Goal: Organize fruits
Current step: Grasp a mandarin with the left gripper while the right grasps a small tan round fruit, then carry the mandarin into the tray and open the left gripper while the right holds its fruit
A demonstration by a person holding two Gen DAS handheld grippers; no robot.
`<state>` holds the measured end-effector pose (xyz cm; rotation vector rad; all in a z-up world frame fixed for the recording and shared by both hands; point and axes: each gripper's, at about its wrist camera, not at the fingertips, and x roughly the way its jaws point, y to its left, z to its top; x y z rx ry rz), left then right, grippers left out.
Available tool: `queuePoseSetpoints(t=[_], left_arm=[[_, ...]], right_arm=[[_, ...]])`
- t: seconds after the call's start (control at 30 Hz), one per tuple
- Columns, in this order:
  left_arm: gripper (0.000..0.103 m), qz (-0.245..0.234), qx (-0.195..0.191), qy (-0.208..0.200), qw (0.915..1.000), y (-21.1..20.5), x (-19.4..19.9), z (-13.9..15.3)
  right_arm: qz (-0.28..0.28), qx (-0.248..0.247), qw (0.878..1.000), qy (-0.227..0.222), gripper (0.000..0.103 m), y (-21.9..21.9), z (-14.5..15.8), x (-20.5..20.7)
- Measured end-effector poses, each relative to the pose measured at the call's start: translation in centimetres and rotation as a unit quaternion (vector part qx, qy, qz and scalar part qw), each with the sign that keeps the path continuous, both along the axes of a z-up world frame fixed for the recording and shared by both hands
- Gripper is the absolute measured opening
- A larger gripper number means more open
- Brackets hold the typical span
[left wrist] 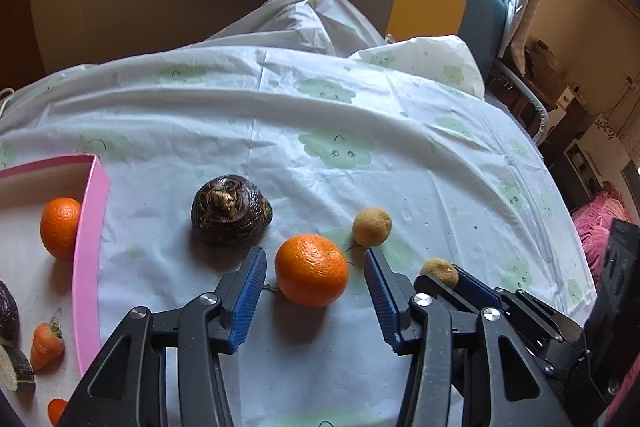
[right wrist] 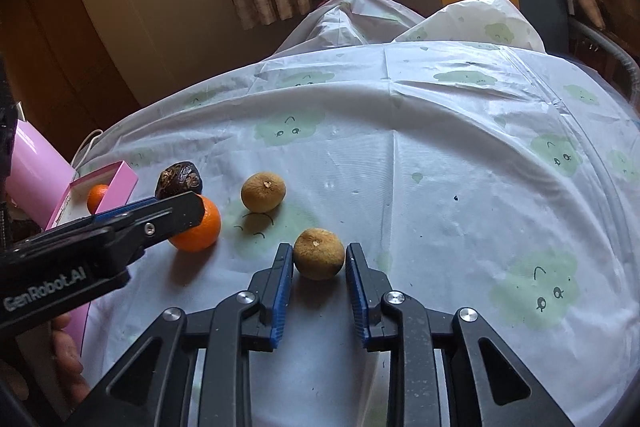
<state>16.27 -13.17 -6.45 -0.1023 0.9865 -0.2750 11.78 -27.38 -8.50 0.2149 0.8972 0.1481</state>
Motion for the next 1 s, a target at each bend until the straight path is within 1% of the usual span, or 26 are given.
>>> queuePoseSetpoints(t=[0.07,0.13,0.17,0.23,0.33,0.6,0.87,1.0], left_arm=[[0.052,0.004,0.008,0.002,1.0,0.1,0.1,-0.5],[0.05,0.002,-0.005,0.008,1.0,0.3,0.2,-1.1],[0.049,0.0,-0.006,0.01,0.9999,0.3,0.1,-1.2],[0.039,-0.005,-0.01,0.009,0.9999,0.1,-0.1,-1.4],[0.038,-0.007,0.003,0.0,1.0,-0.3,-0.5,-1.4],[0.037,-0.011,0.017,-0.002,0.9998,-0.2,-2.5,-0.9],[0.037,-0.006,0.011,-0.007,0.9999,1.1,-5.5,0.9],[0.037,0.004,0.0,-0.028,0.9996,2.8,-7.0,3.1]], right_arm=[[-0.001,0.005,1.0,-0.002,0.027,-0.2,0.0,0.0],[-0.004,0.008,1.0,-0.002,0.025,-0.3,-0.1,0.0],[-0.004,0.009,1.0,-0.002,0.025,-0.3,-0.1,0.0],[-0.004,0.009,1.0,-0.003,0.025,-0.3,-0.1,0.0],[-0.004,0.011,1.0,-0.003,0.026,-0.4,-0.2,-0.1],[-0.004,0.012,1.0,-0.003,0.026,-0.4,-0.3,0.0],[-0.003,0.004,1.0,-0.003,0.026,-0.2,-0.3,0.0],[-0.002,-0.011,1.0,-0.003,0.026,0.3,-0.3,0.1]])
